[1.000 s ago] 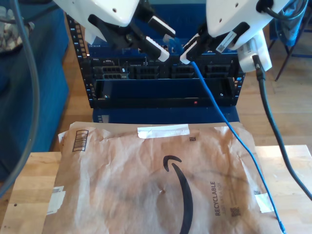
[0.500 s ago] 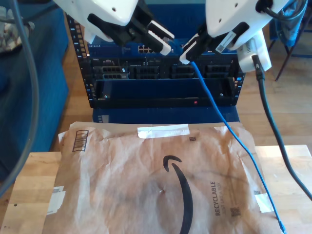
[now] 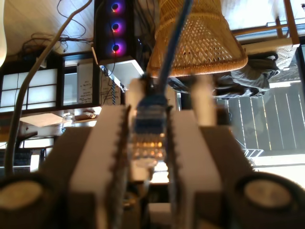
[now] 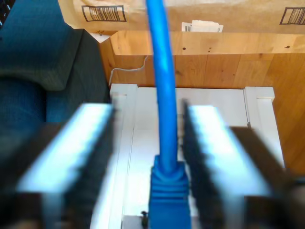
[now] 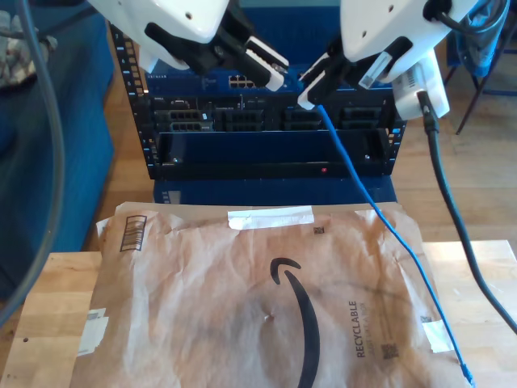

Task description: Grab the cable and plug it in

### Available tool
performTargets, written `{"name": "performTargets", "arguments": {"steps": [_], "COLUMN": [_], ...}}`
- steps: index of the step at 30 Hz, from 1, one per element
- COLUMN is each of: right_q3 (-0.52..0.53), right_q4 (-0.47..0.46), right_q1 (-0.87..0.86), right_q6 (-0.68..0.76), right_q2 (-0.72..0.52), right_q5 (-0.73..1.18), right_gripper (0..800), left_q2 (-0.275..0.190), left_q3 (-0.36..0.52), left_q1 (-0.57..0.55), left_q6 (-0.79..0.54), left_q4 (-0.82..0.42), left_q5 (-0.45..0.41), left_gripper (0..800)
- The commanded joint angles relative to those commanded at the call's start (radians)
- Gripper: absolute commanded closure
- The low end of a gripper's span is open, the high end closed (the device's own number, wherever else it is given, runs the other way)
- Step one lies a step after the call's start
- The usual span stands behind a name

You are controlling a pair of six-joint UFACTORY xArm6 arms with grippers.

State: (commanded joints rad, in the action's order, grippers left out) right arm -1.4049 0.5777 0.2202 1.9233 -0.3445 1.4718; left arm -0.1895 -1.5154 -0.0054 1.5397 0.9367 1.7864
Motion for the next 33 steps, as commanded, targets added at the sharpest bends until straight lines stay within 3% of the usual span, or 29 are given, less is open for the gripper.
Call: {"name": "performTargets", "arguments": {"steps": [3,4,13,22,30,33], "right_q3": [-0.015,-0.021,-0.077,-0.055,0.153,0.180], "right_q4": [0.000,0.000,-0.006,-0.002,-0.003,-0.006], "right_q1": [0.002,0.002,0.002,0.000,0.086,0.123], "right_q6": [-0.025,-0.041,-0.195,-0.198,-0.330,-0.351], "right_q2": [-0.002,-0.002,-0.002,-0.003,-0.132,-0.146], "right_q5": [-0.006,-0.006,-0.091,-0.123,-0.423,-0.480], "right_gripper": [39,3,2,3,7,7], "left_q2": [0.000,0.000,0.011,0.104,0.126,0.147], "left_q3": [0.000,0.000,0.003,0.003,-0.002,-0.005], "left_q1": [0.038,0.044,0.121,0.242,0.244,0.244], "left_q6": [0.002,0.003,0.095,0.195,0.302,0.341], "left_q4": [0.002,0.002,0.068,0.176,0.232,0.245], "left_q5": [0.000,0.000,0.012,0.098,0.161,0.195], "left_gripper": [797,797,797,797,798,798]}}
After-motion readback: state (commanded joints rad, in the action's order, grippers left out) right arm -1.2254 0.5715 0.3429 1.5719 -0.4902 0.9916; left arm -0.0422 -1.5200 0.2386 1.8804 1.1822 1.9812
